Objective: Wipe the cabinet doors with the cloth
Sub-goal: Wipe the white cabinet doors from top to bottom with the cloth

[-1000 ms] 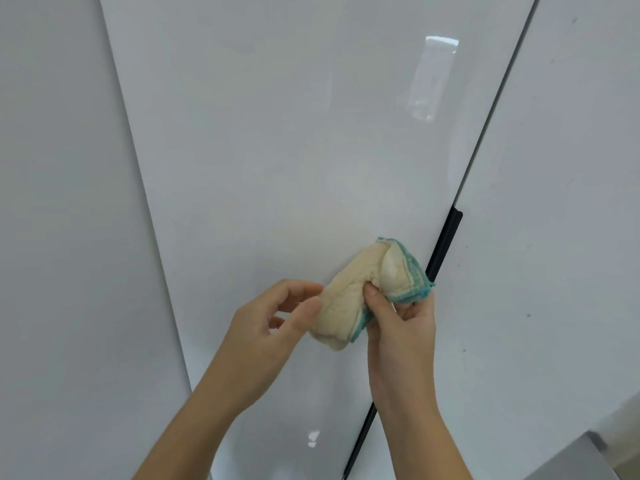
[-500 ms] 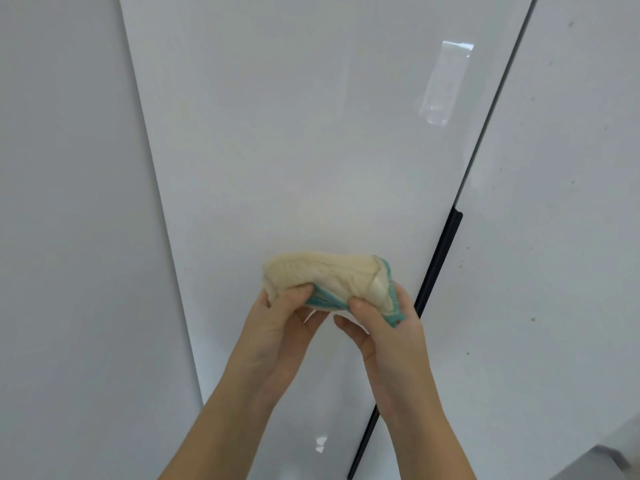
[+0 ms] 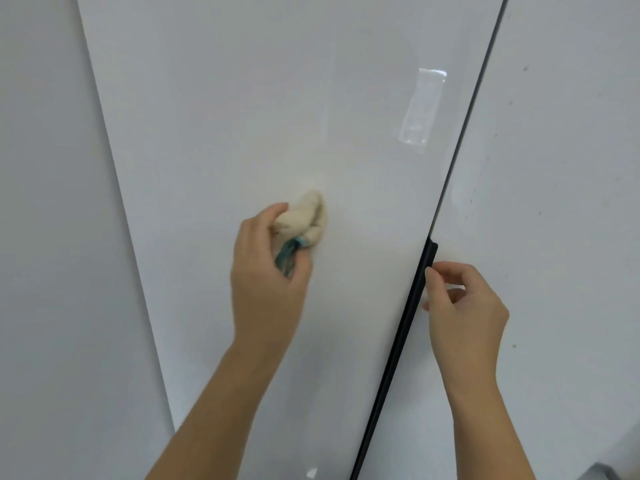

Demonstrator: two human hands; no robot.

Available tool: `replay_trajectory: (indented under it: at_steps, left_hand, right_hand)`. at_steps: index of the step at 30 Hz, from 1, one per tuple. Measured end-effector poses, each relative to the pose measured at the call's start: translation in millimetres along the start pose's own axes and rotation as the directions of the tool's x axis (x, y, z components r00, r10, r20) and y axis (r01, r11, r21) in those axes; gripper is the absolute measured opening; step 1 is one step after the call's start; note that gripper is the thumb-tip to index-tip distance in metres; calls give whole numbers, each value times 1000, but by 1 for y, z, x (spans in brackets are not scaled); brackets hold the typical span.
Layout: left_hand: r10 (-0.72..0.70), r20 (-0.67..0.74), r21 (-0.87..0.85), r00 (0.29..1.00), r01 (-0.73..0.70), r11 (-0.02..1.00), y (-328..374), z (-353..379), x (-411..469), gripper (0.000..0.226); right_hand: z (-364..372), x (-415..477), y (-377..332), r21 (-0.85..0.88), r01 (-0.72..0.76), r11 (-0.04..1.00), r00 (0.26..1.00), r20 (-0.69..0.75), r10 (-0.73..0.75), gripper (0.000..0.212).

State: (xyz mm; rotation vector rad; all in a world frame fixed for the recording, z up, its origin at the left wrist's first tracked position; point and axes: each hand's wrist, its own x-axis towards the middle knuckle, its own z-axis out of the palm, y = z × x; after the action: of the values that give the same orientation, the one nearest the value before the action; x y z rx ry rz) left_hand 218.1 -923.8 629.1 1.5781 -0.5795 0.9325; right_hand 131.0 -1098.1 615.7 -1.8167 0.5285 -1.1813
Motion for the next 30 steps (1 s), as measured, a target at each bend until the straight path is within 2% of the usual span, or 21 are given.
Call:
replay_trajectory:
  at_steps: [3, 6, 10, 13, 15, 18, 20, 22, 27, 30]
  left_hand:
    - [303, 43, 140, 952, -307, 942, 3, 45, -4, 37]
    - [448, 51, 235, 892, -447, 863, 4, 77, -10, 33]
    - [497, 51, 267, 866, -491, 829, -7, 87, -15, 32]
    - [516, 32, 223, 856, -509, 831, -4, 85, -2, 20]
    - [565, 95, 216, 819, -571, 792, -14, 83, -19, 18]
    - [604, 270, 135, 750, -650, 748, -43, 76, -74, 20]
    - [592, 307, 101, 745, -644, 758, -53, 73, -87, 19]
    - [600, 279, 108, 750, -645, 756, -46, 72, -75, 20]
    - [635, 104, 193, 766, -642, 742, -27, 75, -18, 20]
    - [616, 138, 190, 776, -631, 752, -44, 72, -35, 22]
  right_hand:
    - [-3, 10, 1, -12, 11, 1000, 1000, 17, -10, 13]
    - [-6, 15, 1, -32, 30, 999, 998, 47, -29, 17]
    - [-8, 18, 2, -50, 46, 998, 996, 74, -42, 17]
    - [-7, 19, 2, -65, 60, 996, 995, 79, -54, 16]
    - [-8, 19, 2, -63, 54, 997, 995, 84, -49, 16]
    - [-10, 19, 2, -65, 52, 997, 995, 93, -45, 15]
    - [-10, 20, 2, -65, 56, 996, 995, 87, -50, 15]
    - [-10, 19, 2, -72, 57, 996, 995, 90, -50, 15]
    - [-8, 17, 2, -56, 50, 997, 995, 84, -45, 17]
    - [-7, 17, 2, -37, 38, 999, 996, 81, -35, 17]
